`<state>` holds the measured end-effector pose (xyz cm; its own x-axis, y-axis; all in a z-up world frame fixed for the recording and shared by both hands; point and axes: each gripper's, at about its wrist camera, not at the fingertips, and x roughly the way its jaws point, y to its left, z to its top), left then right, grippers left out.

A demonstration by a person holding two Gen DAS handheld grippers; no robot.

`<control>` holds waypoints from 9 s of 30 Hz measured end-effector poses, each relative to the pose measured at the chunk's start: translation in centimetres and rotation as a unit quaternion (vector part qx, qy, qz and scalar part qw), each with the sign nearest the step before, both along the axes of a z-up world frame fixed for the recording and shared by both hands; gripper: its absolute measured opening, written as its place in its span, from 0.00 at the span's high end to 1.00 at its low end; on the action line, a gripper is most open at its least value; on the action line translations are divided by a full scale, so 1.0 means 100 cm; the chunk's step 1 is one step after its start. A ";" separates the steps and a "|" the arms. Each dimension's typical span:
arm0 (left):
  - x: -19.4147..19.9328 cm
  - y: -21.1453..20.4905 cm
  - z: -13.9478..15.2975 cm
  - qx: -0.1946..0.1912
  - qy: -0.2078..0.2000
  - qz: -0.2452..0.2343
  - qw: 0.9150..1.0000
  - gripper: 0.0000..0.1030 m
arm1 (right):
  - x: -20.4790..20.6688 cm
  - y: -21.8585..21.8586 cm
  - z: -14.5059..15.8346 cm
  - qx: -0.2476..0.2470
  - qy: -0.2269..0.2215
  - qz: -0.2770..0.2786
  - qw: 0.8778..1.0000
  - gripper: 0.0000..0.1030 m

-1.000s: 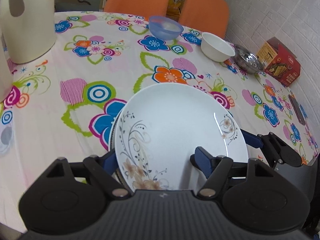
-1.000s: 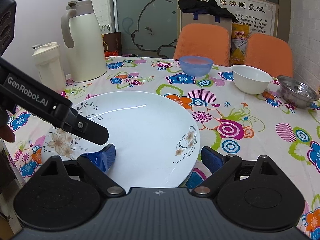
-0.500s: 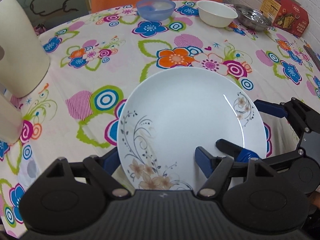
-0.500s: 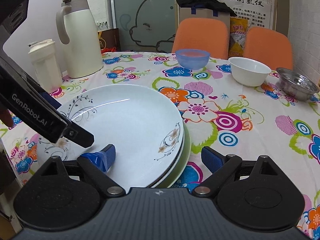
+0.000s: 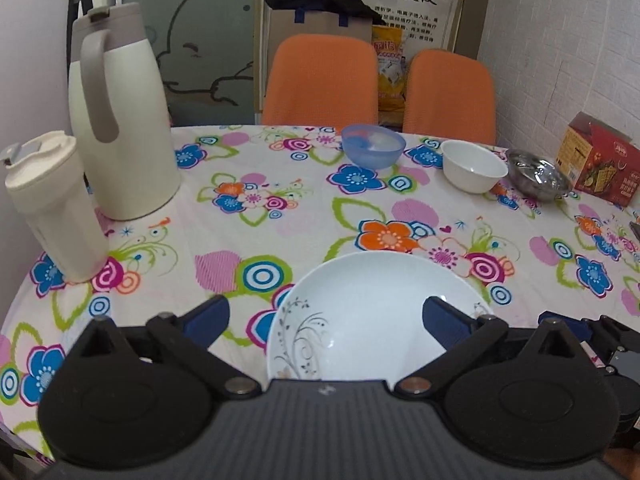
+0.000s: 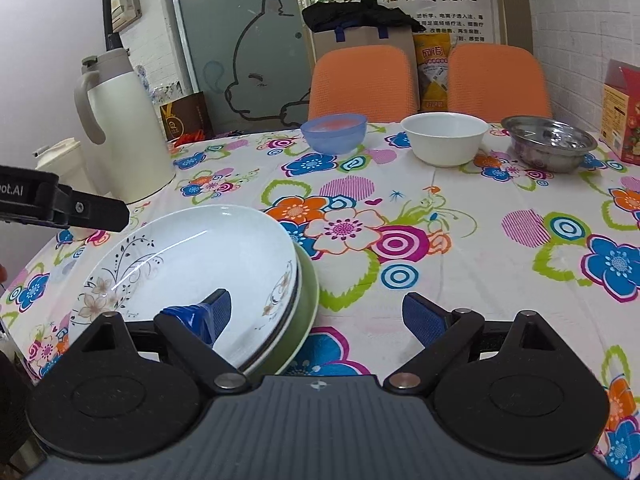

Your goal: Organize plates and bowls

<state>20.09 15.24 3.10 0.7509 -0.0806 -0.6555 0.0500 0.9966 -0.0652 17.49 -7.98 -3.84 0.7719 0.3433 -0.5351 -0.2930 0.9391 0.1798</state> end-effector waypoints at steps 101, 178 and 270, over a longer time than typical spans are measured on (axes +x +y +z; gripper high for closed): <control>0.242 -0.251 -0.065 -0.150 0.179 -0.048 0.971 0.96 | 0.196 -0.181 -0.011 -0.045 0.060 -0.006 0.997 0.28; 0.160 -0.114 -0.003 -0.168 0.110 -0.050 0.978 0.45 | 0.125 -0.142 0.081 -0.082 0.008 -0.022 0.996 0.24; 0.286 -0.152 -0.061 -0.241 0.220 0.004 0.945 0.89 | 0.248 -0.106 0.012 0.003 0.150 0.080 0.986 0.50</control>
<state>48.70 0.05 -2.99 0.4162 -0.4442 -0.7934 -0.0958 0.8463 -0.5241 42.24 -18.55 -2.66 0.5159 0.4511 -0.7283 -0.3701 0.8841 0.2854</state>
